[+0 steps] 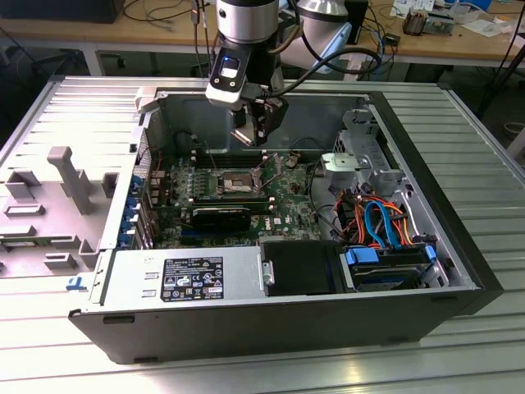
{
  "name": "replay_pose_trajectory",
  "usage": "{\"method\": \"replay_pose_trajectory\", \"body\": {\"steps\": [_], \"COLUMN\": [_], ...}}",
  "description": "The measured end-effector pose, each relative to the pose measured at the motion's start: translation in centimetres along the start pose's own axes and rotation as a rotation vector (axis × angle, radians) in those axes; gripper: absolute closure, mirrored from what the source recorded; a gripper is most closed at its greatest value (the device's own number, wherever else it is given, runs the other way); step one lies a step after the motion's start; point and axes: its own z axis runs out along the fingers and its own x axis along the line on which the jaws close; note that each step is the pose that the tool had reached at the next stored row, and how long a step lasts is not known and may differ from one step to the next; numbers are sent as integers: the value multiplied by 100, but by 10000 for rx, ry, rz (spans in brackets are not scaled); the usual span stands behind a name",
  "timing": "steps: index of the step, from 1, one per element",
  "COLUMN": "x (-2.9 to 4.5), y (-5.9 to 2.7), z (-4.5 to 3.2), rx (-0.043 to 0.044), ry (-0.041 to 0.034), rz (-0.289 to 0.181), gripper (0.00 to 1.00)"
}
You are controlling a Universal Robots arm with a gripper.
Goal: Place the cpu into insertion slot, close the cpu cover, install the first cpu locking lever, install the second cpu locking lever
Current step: 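Place the cpu into insertion slot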
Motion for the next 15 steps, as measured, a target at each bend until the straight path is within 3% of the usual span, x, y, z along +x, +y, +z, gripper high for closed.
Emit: {"method": "replay_pose_trajectory", "body": {"steps": [15], "x": [0], "y": [0], "z": [4], "rx": [-8], "ry": [-43], "rz": [479], "gripper": [45]}}
